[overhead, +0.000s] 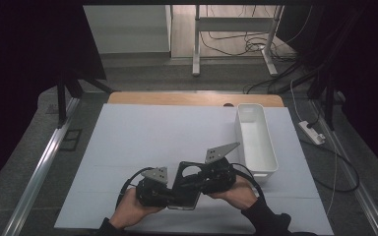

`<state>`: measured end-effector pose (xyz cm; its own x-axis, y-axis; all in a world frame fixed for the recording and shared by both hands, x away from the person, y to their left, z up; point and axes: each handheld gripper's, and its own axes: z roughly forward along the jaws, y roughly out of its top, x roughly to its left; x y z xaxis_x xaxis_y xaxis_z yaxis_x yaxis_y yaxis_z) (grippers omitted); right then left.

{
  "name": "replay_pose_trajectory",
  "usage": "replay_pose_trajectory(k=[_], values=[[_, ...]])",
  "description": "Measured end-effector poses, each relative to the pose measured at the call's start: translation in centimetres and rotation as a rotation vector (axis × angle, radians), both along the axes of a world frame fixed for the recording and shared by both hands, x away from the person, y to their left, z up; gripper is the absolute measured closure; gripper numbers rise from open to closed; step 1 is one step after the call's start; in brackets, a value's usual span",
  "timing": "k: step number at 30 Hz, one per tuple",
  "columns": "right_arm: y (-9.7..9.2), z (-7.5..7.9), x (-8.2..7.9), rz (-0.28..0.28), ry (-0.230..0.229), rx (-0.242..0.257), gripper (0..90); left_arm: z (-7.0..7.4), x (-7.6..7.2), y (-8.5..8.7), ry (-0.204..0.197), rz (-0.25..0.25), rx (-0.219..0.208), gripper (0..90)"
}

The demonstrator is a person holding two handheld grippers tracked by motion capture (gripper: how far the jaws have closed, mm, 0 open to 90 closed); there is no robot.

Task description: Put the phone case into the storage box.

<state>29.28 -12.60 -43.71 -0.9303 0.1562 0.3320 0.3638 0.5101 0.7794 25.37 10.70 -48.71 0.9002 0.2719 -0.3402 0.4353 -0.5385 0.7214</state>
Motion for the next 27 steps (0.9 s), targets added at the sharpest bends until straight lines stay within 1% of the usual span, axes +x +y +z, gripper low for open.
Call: replay_pose_trajectory(k=[4,5,6,8,9,10,11,12,13,14,15,16,17,19,21,22,25,27], values=[[-0.4,0.1,0.3,-0.087,-0.029,-0.03,45.7,-0.1,0.1,0.1,0.002,0.04,0.022,84.5],[-0.5,0.1,0.5,-0.107,-0.031,-0.032,40.7,-0.1,0.1,0.1,0.005,0.058,0.028,84.4],[-0.6,0.1,0.6,-0.121,-0.035,-0.035,37.8,-0.1,0.1,0.2,0.003,0.069,0.038,84.5],[-1.0,0.3,0.8,-0.16,-0.05,-0.038,30.3,-0.1,0.0,0.3,0.009,0.102,0.043,84.5],[-1.1,0.4,0.9,-0.177,-0.06,-0.041,26.0,-0.1,0.1,0.4,0.004,0.107,0.054,84.5],[-1.2,0.4,0.9,-0.188,-0.069,-0.05,23.3,0.0,0.1,0.4,0.007,0.121,0.057,84.4],[-1.3,0.5,1.0,-0.204,-0.086,-0.058,19.8,0.0,0.0,0.5,0.011,0.138,0.055,84.4],[-1.6,0.6,1.1,-0.238,-0.114,-0.072,13.7,0.0,0.0,0.6,0.008,0.148,0.06,84.4],[-1.7,0.6,1.1,-0.256,-0.126,-0.079,12.0,0.0,0.0,0.7,0.003,0.151,0.067,84.4],[-1.7,0.6,1.1,-0.256,-0.126,-0.079,12.0,0.0,0.0,0.7,0.003,0.151,0.067,84.4],[-1.9,0.7,1.2,-0.282,-0.135,-0.086,7.7,0.0,0.0,0.7,0.003,0.168,0.063,84.4],[-1.9,0.7,1.2,-0.282,-0.135,-0.086,7.7,0.0,0.0,0.7,0.003,0.168,0.063,84.4],[-2.0,0.7,1.3,-0.288,-0.144,-0.092,7.1,0.0,0.0,0.8,0.001,0.185,0.067,84.4],[-2.3,0.8,1.3,-0.284,-0.176,-0.105,5.7,0.1,0.0,0.9,-0.001,0.206,0.064,84.4],[-2.4,1.0,1.3,-0.301,-0.206,-0.114,3.3,0.1,-0.1,1.0,-0.004,0.234,0.066,84.4],[-2.5,1.1,1.3,-0.311,-0.217,-0.112,2.6,0.1,-0.1,1.0,-0.004,0.235,0.069,84.4],[-2.8,1.2,1.5,-0.342,-0.224,-0.114,0.1,0.0,-0.1,1.1,0.0,0.262,0.068,84.4],[-3.0,1.3,1.7,-0.363,-0.214,-0.112,0.0,0.0,-0.2,1.1,-0.002,0.282,0.07,84.4]])
